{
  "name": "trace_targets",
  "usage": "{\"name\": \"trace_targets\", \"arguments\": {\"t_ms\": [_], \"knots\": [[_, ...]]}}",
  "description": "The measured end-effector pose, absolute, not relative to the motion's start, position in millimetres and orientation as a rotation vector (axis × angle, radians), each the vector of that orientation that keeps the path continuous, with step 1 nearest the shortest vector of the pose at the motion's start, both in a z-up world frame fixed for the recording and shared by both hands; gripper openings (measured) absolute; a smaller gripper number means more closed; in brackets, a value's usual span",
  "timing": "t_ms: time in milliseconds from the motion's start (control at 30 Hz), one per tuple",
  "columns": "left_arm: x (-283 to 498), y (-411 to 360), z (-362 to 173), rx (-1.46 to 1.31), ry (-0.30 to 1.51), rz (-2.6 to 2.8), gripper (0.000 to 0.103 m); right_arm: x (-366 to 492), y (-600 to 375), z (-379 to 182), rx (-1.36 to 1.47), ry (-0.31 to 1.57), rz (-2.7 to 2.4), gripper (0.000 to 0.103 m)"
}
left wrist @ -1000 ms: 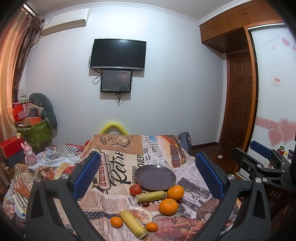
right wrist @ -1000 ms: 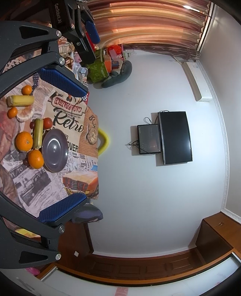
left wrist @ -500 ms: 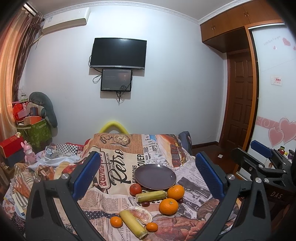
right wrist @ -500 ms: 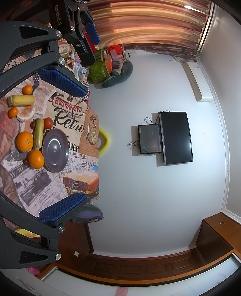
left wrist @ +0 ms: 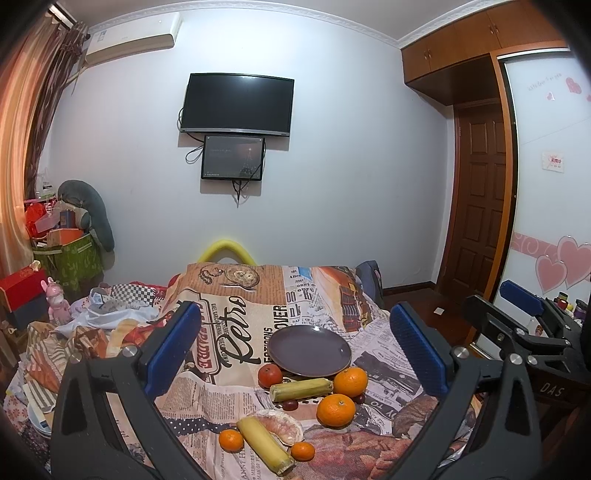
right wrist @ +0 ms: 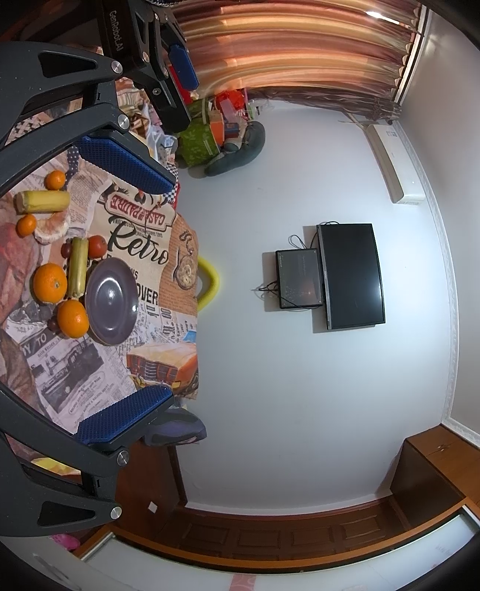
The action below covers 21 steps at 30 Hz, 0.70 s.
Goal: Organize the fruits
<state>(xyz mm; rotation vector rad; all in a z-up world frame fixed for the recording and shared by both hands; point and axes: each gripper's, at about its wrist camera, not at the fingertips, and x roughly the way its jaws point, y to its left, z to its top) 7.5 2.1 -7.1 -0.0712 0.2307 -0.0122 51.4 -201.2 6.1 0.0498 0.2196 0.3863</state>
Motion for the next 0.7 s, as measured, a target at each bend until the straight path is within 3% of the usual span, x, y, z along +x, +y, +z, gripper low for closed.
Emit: {"name": "trace_targets", "arguments": {"t_ms": [700], "knots": [[8.8,4.1,-8.1,-0.074,0.236,-0.009,0.103,51.1,-200.7,5.5,0.050,0.221,0.387,0.103]]}}
